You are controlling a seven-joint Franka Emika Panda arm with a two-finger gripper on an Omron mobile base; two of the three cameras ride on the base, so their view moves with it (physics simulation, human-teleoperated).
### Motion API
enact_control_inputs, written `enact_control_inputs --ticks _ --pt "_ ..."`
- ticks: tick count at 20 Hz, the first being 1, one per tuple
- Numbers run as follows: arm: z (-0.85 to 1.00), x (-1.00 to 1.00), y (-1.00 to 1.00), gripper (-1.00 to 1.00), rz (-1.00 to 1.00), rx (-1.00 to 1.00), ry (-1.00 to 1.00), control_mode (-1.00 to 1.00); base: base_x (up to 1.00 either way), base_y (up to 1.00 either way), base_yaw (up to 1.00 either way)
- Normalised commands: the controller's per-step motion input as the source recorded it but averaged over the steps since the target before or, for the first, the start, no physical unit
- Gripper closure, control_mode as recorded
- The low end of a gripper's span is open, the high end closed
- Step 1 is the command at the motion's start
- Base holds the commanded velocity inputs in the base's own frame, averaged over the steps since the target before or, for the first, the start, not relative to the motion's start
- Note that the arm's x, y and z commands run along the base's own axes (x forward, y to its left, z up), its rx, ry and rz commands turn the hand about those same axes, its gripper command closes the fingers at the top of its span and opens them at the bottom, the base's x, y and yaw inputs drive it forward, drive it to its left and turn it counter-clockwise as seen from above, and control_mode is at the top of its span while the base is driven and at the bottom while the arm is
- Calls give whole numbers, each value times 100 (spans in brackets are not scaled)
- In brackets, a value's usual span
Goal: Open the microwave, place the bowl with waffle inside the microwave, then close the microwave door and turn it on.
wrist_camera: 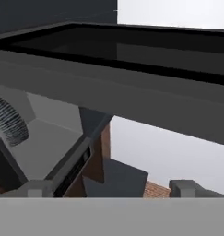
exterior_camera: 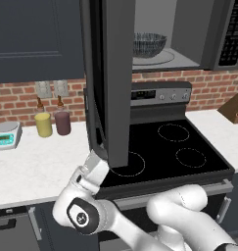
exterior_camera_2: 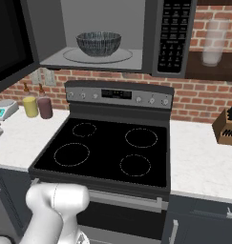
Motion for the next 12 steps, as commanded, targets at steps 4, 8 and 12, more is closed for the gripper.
enact_control_inputs --ticks 4,8,12 --pt "-2 31 79 -100 -11 -14 25 -100 0 0 0" --pt "-7 28 73 -100 -13 -16 26 -100 0 0 0" --pt "-6 24 65 -100 -12 -16 27 -100 0 0 0"
